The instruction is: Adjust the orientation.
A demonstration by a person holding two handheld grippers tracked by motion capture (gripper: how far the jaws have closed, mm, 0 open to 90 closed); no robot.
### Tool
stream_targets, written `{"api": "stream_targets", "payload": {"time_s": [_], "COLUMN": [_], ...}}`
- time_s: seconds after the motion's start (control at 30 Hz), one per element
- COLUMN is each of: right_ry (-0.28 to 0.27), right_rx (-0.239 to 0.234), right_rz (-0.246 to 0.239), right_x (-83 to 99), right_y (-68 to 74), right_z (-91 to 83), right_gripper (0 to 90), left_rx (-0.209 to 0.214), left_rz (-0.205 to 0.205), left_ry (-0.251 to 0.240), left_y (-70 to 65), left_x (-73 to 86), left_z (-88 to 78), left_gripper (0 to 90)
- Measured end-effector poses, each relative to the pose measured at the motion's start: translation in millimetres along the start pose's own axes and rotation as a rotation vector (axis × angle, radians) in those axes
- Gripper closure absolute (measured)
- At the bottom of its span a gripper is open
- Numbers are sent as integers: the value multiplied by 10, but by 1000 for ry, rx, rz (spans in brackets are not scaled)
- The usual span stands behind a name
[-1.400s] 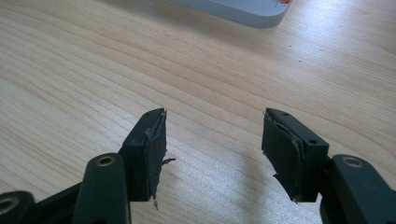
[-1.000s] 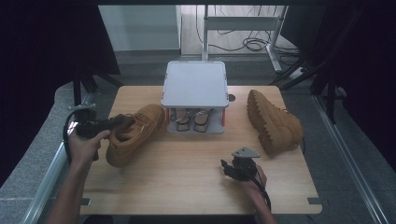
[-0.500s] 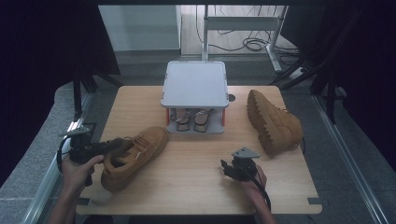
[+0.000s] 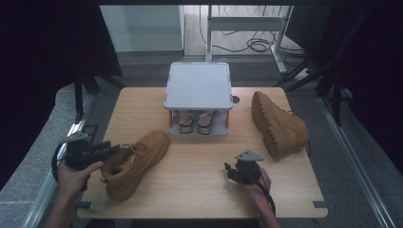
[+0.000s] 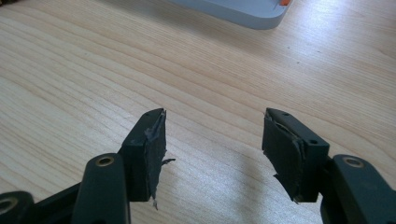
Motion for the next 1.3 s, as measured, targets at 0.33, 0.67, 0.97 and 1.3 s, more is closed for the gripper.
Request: {"api": "stream_targets", "payload": {"time_s": [0.33,0.67,0.97,1.3], "right_ry": [-11,-30,-55,-112], "right_rx": [1,-9,-36,-103], "right_rz": [11,25,40,86], "right_x": [-17,-54,-95,-200], "right_y": [-50,-89,-142,-223], "right_z": [-38,-95,-160,-293], "right_gripper": [397,397,397,461], "left_rx": [56,148,183,203], "left_rz": [104,143,194,200], "left_ry": [-92,-101,-71,-41], "left_y": [-445,-809,-943,-996], "left_x": [-384,-450,-407,-349], "left_z": [6,161,216,322], "left_gripper": [373,373,373,377]}}
Point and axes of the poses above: each handheld gripper's, and its own axes: z roughly forward along the jaws, x roughly out of its underside, y roughly to its left, the point moved 8 cm from there along z, roughly forward along the jaws, and after that the axes turned 3 degrees about z, right-handed, at the moved point
